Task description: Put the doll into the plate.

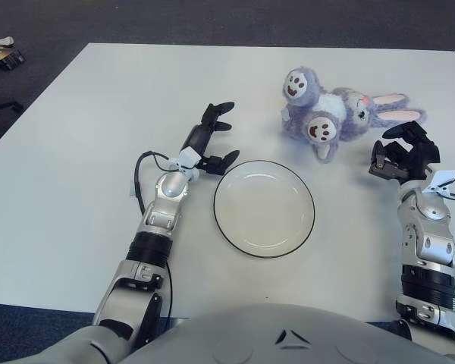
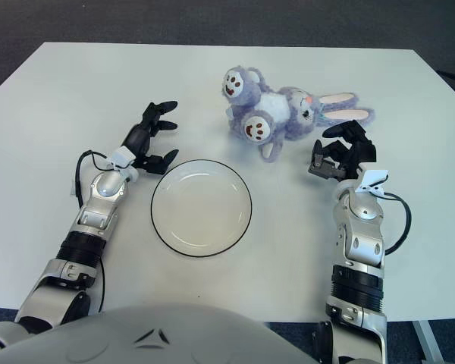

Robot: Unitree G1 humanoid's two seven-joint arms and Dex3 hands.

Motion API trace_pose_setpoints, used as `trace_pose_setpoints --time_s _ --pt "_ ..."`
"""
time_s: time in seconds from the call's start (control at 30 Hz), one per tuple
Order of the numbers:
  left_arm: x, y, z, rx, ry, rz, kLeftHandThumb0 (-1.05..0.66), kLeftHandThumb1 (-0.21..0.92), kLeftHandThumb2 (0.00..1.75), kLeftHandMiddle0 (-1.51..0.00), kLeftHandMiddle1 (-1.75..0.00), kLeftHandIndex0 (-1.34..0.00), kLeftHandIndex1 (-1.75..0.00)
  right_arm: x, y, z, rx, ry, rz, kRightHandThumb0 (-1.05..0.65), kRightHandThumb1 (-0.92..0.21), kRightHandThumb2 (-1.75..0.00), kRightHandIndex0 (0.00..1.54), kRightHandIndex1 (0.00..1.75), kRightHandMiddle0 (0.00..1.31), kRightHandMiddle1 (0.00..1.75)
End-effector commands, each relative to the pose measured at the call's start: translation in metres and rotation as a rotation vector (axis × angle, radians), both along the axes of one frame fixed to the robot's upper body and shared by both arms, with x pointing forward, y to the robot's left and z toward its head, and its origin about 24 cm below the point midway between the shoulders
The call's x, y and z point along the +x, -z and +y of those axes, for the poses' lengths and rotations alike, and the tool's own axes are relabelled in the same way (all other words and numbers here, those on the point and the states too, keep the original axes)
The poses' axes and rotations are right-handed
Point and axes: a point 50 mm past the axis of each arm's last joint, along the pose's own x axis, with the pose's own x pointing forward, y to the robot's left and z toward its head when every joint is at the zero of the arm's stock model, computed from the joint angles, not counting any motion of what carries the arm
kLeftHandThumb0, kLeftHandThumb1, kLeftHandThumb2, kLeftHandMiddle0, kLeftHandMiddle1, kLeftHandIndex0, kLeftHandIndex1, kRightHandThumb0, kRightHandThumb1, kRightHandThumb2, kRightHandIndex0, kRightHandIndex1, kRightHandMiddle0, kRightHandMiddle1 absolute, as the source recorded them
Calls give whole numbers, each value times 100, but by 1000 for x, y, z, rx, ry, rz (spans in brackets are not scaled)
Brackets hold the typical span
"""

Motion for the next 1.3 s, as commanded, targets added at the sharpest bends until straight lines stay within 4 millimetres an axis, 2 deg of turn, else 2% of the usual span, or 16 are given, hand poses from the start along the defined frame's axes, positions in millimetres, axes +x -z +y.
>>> trace_pose_setpoints --time_s 0.0,0.17,0.27,0.37,0.7,1.0,1.27 --pt "-1 -2 -3 50 -19 -42 -73 41 83 0 -119 0 -32 2 -5 -4 -12 4 -3 -1 -21 -145 69 175 46 174" --pt "-1 -5 -8 87 -25 -54 -80 48 75 0 -119 0 -18 2 -5 -4 -11 3 1 -1 -21 -146 69 175 46 175" --pt "-1 -14 -15 135 -16 -64 -84 56 67 0 -119 0 -6 2 -3 -4 -8 2 8 -1 -21 -145 68 175 46 175" --pt "-1 -20 -20 147 -12 -57 -85 59 63 0 -113 0 -2 2 -3 -4 -7 -1 11 -1 -22 -145 69 175 46 174" --pt "-2 -30 -34 146 -39 -49 -80 57 57 0 -84 0 0 3 -1 -5 -15 -6 23 -1 -22 -144 68 175 45 175" --pt "-5 -40 -38 167 -58 -78 -79 56 59 0 -99 0 0 4 -1 -5 -31 -11 27 -1 -24 -142 66 174 44 175" --pt "-1 -66 -44 163 -26 -106 -76 54 61 0 -109 0 0 6 -1 -5 -55 -12 36 -1 -26 -139 65 172 43 175"
